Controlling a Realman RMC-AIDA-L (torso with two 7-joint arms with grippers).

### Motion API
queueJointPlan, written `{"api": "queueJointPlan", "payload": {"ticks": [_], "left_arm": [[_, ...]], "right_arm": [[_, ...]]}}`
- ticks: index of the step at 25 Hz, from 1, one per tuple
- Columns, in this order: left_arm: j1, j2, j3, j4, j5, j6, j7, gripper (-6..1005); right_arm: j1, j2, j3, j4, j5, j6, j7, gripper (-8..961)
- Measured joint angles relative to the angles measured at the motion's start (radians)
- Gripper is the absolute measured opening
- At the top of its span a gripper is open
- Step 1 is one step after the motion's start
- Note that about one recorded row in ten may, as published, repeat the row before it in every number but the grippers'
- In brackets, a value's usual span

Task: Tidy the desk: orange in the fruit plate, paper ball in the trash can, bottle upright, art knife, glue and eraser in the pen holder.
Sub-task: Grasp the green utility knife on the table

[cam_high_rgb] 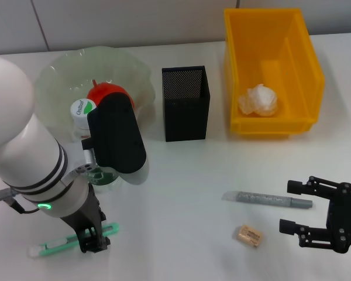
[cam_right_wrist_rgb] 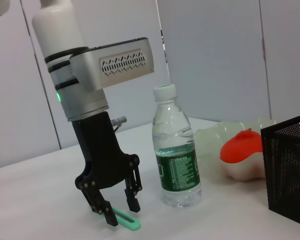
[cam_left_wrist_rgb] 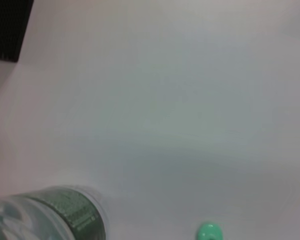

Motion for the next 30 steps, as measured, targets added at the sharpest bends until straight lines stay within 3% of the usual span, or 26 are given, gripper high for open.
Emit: {"api": "queueJointPlan", "payload": {"ticks": [18, 30], "left_arm": [[-0.003, 0.000, 0.000, -0.029, -0.007, -0.011, 0.010, 419], [-0.010, 0.000, 0.005, -0.045, -0.008, -0.011, 0.013, 349]], "right_arm": [[-0.003, 0.000, -0.003, 0.000, 0.000, -0.001, 0.000, 798], [-0.003, 0.000, -0.003, 0.000, -0.001, -0.002, 0.000, 797]]}}
